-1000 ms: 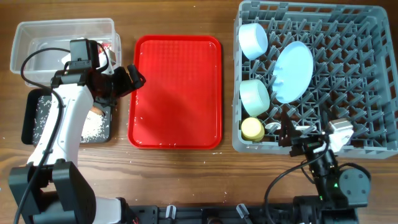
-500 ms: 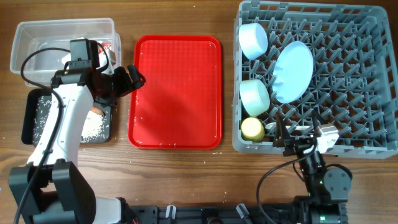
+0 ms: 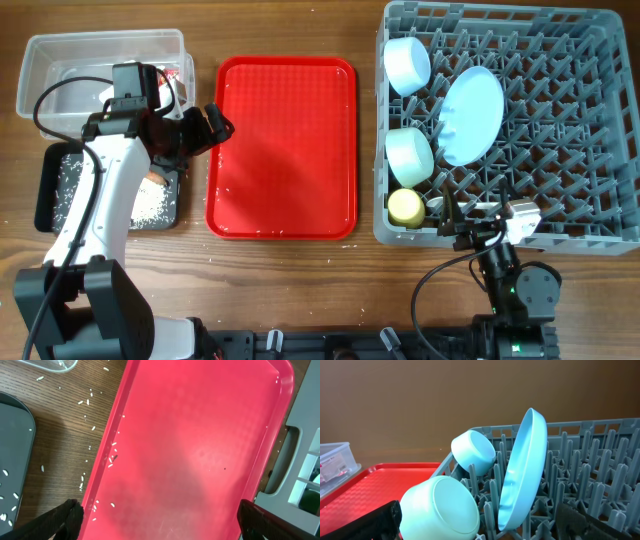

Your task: Sort waste into correct bins and load items into the dishwasher rack

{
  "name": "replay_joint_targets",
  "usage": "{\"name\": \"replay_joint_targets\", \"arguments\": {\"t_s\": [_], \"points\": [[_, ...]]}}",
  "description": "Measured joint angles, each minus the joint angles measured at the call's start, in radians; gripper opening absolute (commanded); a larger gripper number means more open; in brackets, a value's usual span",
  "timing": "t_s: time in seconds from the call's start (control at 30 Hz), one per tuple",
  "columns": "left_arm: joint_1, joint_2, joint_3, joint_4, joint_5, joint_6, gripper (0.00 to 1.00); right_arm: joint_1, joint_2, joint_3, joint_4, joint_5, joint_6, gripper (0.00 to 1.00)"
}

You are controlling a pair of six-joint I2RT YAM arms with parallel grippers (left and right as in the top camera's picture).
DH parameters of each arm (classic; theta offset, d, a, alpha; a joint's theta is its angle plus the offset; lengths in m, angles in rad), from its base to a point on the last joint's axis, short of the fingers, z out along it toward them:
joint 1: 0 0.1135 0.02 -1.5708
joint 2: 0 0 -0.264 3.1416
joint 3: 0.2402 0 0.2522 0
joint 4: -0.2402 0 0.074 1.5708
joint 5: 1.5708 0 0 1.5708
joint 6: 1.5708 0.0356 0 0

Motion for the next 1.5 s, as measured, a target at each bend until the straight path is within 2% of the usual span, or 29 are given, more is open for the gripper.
{"name": "replay_joint_targets", "arguments": {"t_s": [0.43,0.57,0.67,0.73,0.87,0.97,1.07,1.2,1.5], "points": [[0.0,-0.001,0.0,-0.001,0.0,0.0,1.0,0.0,0.0,0.0,0.0,0.0,0.0,1.0],[-0.002,-0.056,-0.001,-0.01,-0.074,0.0,1.0,0.0,0.0,0.0,0.0,0.0,0.0,1.0],[-0.03,-0.161,-0.037,0.113,-0.139,0.001,1.0,0.0,-0.001,0.0,0.002,0.0,0.0,1.0],[-0.067,-0.257,-0.122,0.294,-0.161,0.001,1.0,0.0,-0.002,0.0,0.002,0.0,0.0,1.0],[-0.112,-0.468,-0.379,0.621,-0.173,0.001,1.0,0.0,-0.004,0.0,0.002,0.001,0.0,1.0],[-0.113,-0.647,-0.586,0.787,-0.177,0.0,1.0,0.0,-0.005,0.0,0.002,0.002,0.0,1.0],[-0.113,-0.853,-0.776,0.877,-0.19,-0.003,1.0,0.0,-0.005,0.0,0.002,0.003,0.0,1.0],[-0.113,-1.083,-0.946,0.906,-0.214,-0.003,1.0,0.0,-0.005,0.0,0.002,0.003,0.0,1.0],[-0.113,-1.426,-1.116,0.911,-0.252,-0.003,1.0,0.0,-0.005,0.0,0.002,0.003,0.0,1.0]]}}
